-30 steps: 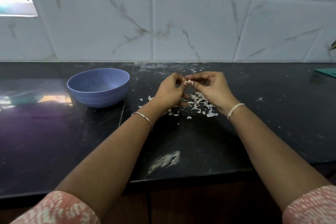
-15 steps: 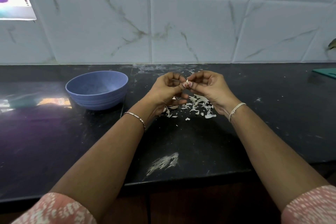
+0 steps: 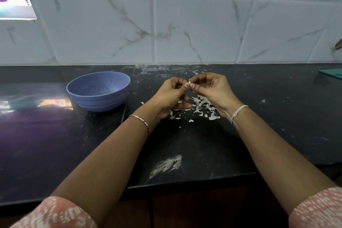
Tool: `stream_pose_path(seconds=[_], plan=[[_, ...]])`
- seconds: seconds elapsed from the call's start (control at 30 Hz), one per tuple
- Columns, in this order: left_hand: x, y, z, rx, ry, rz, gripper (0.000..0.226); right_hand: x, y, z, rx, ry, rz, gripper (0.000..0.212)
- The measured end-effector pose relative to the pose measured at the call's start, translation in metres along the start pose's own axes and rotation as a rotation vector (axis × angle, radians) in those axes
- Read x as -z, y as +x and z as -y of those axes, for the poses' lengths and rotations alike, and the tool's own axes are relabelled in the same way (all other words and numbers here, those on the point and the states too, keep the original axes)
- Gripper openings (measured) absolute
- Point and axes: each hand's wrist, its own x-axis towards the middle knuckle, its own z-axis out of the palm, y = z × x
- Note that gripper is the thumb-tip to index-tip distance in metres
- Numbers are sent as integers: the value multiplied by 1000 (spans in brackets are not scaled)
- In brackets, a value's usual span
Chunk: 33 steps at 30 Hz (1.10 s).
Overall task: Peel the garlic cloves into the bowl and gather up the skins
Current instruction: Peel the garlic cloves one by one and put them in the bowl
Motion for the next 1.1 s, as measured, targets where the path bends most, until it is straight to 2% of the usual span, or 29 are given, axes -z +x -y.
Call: stream_pose_path(seconds=[0.27,0.57,0.87,1.1], plan=[[-1,1,0,-39,-18,-122,12,-4,0,1,20,-27,-41,20],[-3,5,2,-153,171,-302,8,-10,1,0,54,-149,-118,17],[2,4,0,-152,180,-272,4,-8,0,-1,35,-102,-102,17],[0,4,-1,-161,190,-269,5,-10,-4,4,-38,50,-73,15]])
